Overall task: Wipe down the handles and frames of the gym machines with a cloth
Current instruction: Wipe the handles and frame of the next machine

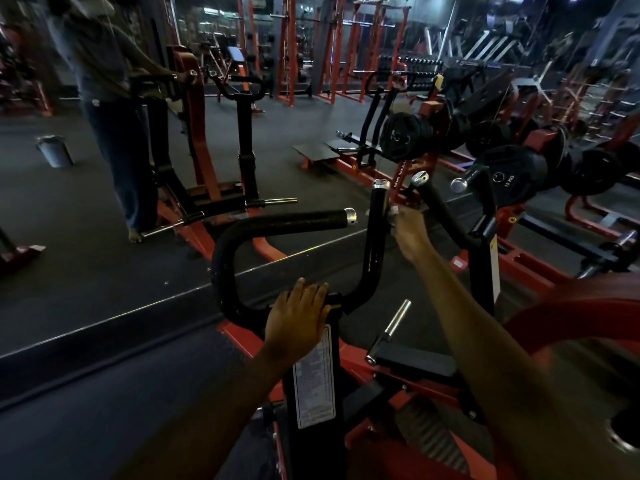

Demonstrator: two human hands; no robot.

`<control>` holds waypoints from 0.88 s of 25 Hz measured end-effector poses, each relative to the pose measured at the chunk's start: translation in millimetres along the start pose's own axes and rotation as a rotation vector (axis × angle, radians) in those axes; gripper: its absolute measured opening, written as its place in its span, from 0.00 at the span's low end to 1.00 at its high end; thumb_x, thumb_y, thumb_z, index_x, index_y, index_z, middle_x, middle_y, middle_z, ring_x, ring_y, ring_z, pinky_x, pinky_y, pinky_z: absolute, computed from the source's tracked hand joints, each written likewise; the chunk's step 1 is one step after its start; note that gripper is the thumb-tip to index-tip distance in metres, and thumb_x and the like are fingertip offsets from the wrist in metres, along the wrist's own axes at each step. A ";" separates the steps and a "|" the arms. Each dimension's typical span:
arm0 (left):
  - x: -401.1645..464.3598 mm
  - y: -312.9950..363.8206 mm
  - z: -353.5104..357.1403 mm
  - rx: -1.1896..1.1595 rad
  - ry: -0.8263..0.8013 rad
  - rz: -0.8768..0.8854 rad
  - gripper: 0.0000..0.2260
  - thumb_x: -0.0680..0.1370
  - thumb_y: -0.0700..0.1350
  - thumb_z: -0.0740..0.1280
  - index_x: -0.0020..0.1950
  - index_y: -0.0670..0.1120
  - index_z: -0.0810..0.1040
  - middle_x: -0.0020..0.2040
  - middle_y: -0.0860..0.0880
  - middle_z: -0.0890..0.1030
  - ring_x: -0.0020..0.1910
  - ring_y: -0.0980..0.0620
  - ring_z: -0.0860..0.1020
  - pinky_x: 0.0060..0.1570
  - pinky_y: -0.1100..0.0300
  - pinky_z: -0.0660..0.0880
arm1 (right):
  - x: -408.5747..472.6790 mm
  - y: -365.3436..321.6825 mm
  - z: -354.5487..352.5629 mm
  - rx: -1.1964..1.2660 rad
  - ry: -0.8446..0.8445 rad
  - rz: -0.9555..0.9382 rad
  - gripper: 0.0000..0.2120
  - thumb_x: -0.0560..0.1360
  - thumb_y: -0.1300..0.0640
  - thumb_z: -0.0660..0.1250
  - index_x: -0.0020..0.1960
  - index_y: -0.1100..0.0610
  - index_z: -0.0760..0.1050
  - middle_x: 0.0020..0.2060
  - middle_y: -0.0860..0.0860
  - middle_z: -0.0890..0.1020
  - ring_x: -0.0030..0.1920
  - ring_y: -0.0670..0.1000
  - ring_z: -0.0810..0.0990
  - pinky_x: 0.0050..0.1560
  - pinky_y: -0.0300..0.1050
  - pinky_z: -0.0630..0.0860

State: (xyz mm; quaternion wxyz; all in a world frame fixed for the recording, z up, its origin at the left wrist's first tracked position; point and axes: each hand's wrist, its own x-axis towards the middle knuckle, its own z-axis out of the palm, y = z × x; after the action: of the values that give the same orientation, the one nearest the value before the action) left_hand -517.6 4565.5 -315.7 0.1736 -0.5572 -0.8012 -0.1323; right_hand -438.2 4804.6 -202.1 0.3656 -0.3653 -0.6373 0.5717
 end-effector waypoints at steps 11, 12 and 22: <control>-1.1 -0.8 1.7 0.010 -0.033 -0.005 0.28 0.84 0.53 0.41 0.64 0.43 0.77 0.56 0.45 0.82 0.60 0.42 0.78 0.46 0.51 0.77 | -0.5 -11.6 -3.9 -0.251 0.170 -0.175 0.10 0.78 0.56 0.62 0.52 0.59 0.79 0.45 0.55 0.81 0.42 0.48 0.78 0.44 0.42 0.74; -0.8 -1.3 1.2 0.005 -0.029 -0.005 0.29 0.84 0.53 0.40 0.64 0.43 0.77 0.56 0.45 0.82 0.61 0.43 0.78 0.47 0.51 0.77 | -4.5 -9.6 0.7 -0.304 0.157 -0.259 0.11 0.79 0.58 0.61 0.57 0.60 0.78 0.47 0.56 0.81 0.41 0.48 0.79 0.43 0.41 0.75; -1.7 -0.8 -1.9 0.003 -0.030 0.005 0.26 0.84 0.52 0.43 0.65 0.42 0.76 0.57 0.44 0.81 0.63 0.41 0.76 0.48 0.50 0.77 | -89.1 45.8 -3.7 -0.605 0.103 -0.789 0.20 0.76 0.68 0.59 0.68 0.66 0.68 0.67 0.57 0.71 0.69 0.51 0.69 0.70 0.41 0.64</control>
State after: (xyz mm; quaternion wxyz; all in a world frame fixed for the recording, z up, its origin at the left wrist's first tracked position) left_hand -517.6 4563.0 -314.7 0.1628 -0.5609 -0.8024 -0.1224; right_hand -391.3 4731.2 -251.8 0.4626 -0.2137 -0.8453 0.1606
